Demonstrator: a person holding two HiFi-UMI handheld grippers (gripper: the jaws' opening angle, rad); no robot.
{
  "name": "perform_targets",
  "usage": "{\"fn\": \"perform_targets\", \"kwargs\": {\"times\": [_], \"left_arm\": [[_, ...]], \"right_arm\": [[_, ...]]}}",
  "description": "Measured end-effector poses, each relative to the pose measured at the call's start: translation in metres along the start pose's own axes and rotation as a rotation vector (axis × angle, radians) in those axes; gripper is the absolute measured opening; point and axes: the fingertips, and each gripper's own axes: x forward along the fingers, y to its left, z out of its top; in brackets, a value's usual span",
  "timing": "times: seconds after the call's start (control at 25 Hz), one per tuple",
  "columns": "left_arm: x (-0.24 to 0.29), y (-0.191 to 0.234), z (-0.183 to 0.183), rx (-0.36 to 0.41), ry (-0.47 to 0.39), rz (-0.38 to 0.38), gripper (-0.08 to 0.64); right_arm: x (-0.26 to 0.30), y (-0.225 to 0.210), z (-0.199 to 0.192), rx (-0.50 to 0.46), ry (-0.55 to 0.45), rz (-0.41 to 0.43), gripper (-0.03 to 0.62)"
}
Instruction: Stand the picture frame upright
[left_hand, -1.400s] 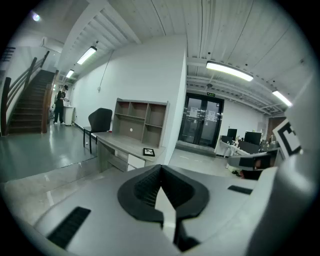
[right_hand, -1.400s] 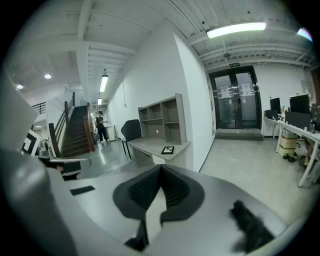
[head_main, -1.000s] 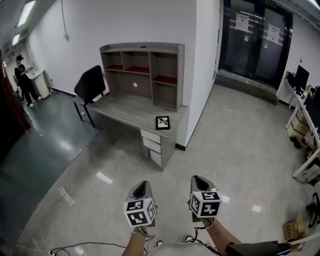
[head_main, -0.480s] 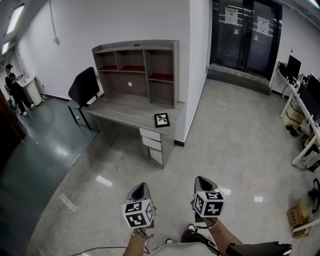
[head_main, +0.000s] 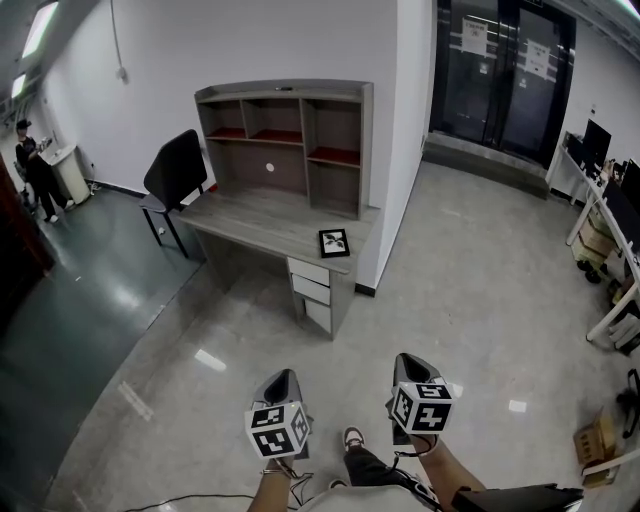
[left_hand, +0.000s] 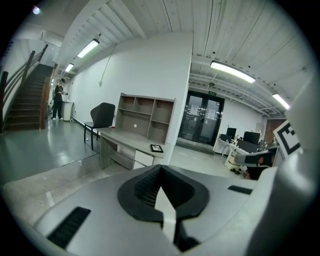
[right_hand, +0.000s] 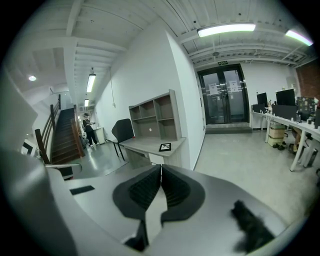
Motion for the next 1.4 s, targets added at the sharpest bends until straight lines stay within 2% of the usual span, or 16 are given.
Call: {"fn": "perform_targets", "kwargs": {"times": [0.36,0.76,1.4], "left_arm": [[0.041,0.015,0.017,0.001,0.000,0.031,0.012],[0.105,0.018,0.052,0.009,-0.001,0.047,0.012],[0.202,0.016,0.096,0.016,0.004,0.068,0.012]], "right_arm": [[0.049,-0.005,0.017,-0.009,0.013,0.015,0.032],[0.115,-0.015,0.056,-0.016,0.013,0.045,0.032],[0.209,-0.053,0.105,0.007,0.020,0.066,0.032]]}}
